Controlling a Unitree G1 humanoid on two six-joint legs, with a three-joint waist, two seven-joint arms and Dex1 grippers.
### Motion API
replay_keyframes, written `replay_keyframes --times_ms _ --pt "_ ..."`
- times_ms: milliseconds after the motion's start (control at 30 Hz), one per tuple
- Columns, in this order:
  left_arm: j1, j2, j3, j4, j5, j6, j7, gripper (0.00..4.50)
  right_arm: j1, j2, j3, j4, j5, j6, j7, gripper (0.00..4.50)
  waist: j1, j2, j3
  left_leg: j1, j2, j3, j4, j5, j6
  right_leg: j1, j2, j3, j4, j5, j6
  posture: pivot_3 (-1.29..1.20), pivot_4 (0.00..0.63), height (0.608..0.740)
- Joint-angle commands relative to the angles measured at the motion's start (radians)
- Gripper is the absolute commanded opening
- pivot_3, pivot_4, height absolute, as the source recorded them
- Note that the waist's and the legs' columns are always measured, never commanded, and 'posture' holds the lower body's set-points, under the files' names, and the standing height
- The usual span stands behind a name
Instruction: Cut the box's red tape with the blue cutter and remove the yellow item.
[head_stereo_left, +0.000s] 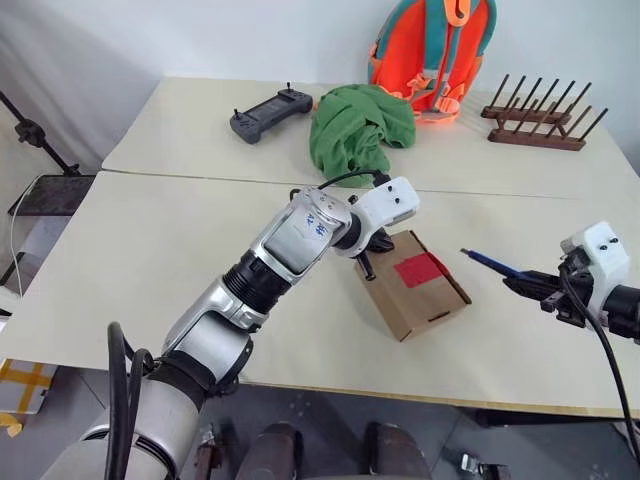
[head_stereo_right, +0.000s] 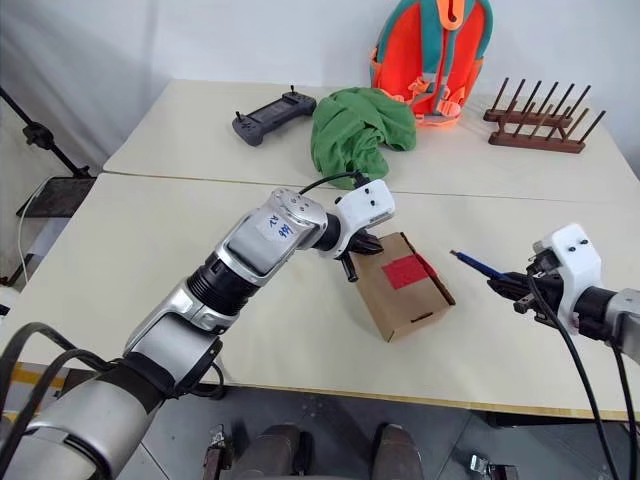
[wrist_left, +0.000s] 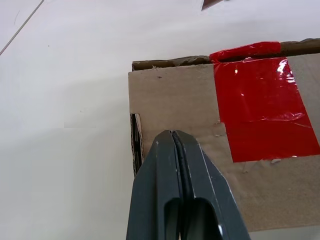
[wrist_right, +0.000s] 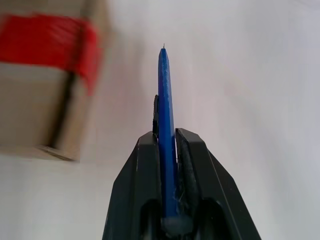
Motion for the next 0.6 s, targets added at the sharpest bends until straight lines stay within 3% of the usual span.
replay_keyframes --times_ms 33,67,333,500,600 --pt "0.041 0.009 -0.044 0.039 0.021 0.032 -0.002 0.03 0.002 0.063 -0.054 0.057 -0.019 -0.076 -0.072 0.17 -0.001 0.000 0.000 0.000 0.000 0.000 0.000 0.000 0.000 0.000 0.000 0.000 0.000 0.000 0.000 0.00 0.150 0.740" --pt "0.041 0.010 -0.043 0.037 0.021 0.034 -0.002 0.03 0.011 0.075 -0.051 0.074 -0.025 -0.094 -0.077 0.17 -0.002 0.001 -0.001 0.000 0.000 0.000 0.000 0.000 0.000 0.000 0.000 0.000 0.000 0.000 0.000 0.00 0.150 0.740" --pt "0.054 0.024 -0.002 -0.022 -0.003 0.066 -0.006 0.00 0.075 0.054 -0.092 0.085 -0.035 -0.119 -0.100 2.78 -0.008 0.001 -0.001 0.000 -0.001 0.001 0.000 0.000 0.000 -0.001 0.000 0.001 0.001 0.000 0.000 0.00 0.150 0.740" --pt "0.043 0.048 0.048 -0.072 -0.037 0.102 -0.025 0.00 0.047 -0.019 -0.099 0.056 -0.028 -0.106 -0.081 4.46 -0.022 0.001 -0.001 0.000 0.000 0.000 -0.001 0.000 0.000 -0.001 0.000 0.001 0.002 0.000 0.000 0.00 0.150 0.740" --pt "0.028 0.075 0.095 -0.093 -0.075 0.133 -0.048 0.00 -0.019 -0.086 -0.023 0.033 -0.009 -0.051 -0.056 4.49 -0.032 0.002 0.000 0.000 0.000 0.001 -0.002 0.000 0.000 -0.002 0.000 0.002 0.001 0.000 0.000 0.00 0.150 0.740"
